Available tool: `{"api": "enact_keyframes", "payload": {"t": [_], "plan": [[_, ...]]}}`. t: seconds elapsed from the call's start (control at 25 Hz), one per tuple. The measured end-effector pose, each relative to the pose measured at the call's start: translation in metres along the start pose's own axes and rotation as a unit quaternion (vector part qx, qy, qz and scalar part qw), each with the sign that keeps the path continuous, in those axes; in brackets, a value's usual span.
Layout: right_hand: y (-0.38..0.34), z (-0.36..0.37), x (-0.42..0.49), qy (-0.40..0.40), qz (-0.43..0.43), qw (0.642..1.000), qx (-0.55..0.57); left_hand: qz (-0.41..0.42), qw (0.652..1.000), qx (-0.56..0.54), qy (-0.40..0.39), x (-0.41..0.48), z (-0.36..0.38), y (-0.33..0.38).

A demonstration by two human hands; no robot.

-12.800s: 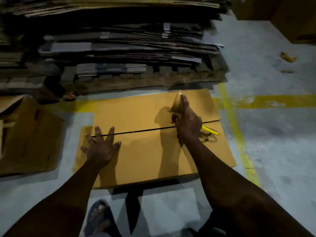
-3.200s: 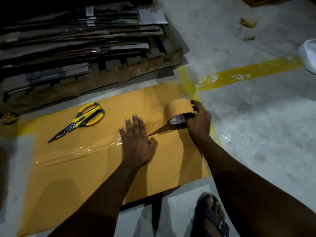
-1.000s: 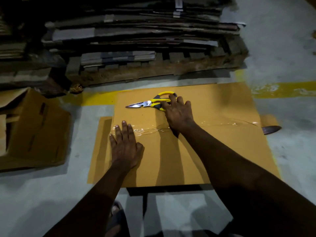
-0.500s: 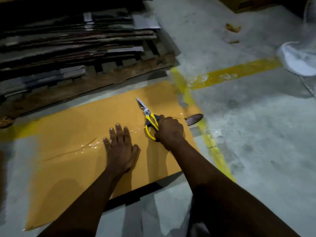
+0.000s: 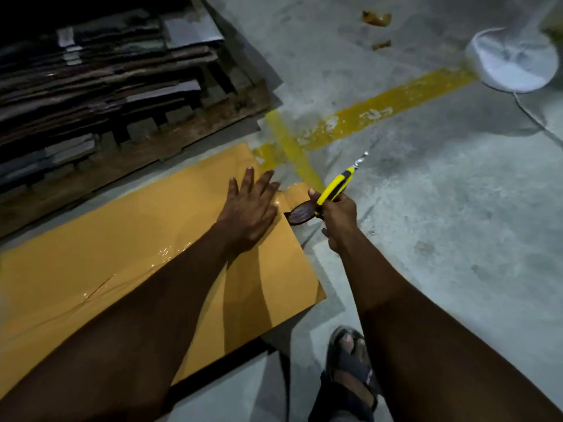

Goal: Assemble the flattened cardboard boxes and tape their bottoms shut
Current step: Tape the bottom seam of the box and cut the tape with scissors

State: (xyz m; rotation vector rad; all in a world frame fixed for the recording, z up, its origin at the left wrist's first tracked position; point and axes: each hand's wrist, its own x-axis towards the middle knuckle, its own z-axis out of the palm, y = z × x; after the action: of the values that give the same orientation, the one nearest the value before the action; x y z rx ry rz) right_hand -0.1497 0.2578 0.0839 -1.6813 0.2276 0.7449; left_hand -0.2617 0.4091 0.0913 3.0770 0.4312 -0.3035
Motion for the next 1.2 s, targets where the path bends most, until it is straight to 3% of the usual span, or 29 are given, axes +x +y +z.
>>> {"api": "enact_keyframes", "payload": {"t": [0.24, 0.4, 0.52, 0.6, 0.72, 0.8, 0.88, 0.96, 1.0, 1.08, 1.2], "plan": [[0.01, 0.018, -0.011, 0.003, 0.161, 0.979, 0.127, 0.029, 0.999, 0.023, 0.012, -0.038, 0.001, -0.013], [0.018, 0.031, -0.026, -0.011, 0.262, 0.938, 0.226, 0.023, 0.999, 0.023, 0.01, -0.065, 0.005, -0.02], [0.017, 0.028, -0.025, 0.07, 0.217, 0.927, 0.298, 0.025, 0.999, 0.01, 0.023, -0.063, 0.002, -0.02], [0.017, 0.024, -0.024, 0.119, 0.168, 0.935, 0.288, 0.032, 0.999, 0.018, 0.022, -0.06, -0.004, -0.017], [0.02, 0.026, -0.023, 0.125, 0.144, 0.938, 0.291, 0.004, 0.999, 0.049, 0.024, -0.036, -0.02, -0.014], [0.022, 0.026, -0.022, 0.122, 0.142, 0.935, 0.302, 0.005, 0.999, -0.036, 0.013, -0.009, -0.031, -0.011], [0.026, 0.024, -0.02, 0.114, 0.139, 0.933, 0.312, 0.025, 0.993, -0.104, -0.051, 0.014, -0.036, -0.005], [0.028, 0.023, -0.021, 0.108, 0.125, 0.931, 0.324, -0.014, 0.984, -0.107, -0.141, 0.031, -0.027, 0.003], [0.028, 0.023, -0.021, 0.104, 0.115, 0.932, 0.329, -0.049, 0.974, -0.118, -0.187, 0.036, -0.024, 0.005], [0.026, 0.022, -0.022, 0.088, 0.102, 0.938, 0.321, -0.115, 0.916, -0.276, -0.267, 0.043, -0.031, 0.007], [0.026, 0.016, -0.021, 0.057, 0.091, 0.948, 0.299, -0.145, 0.827, -0.471, -0.271, 0.05, -0.052, 0.007]]}}
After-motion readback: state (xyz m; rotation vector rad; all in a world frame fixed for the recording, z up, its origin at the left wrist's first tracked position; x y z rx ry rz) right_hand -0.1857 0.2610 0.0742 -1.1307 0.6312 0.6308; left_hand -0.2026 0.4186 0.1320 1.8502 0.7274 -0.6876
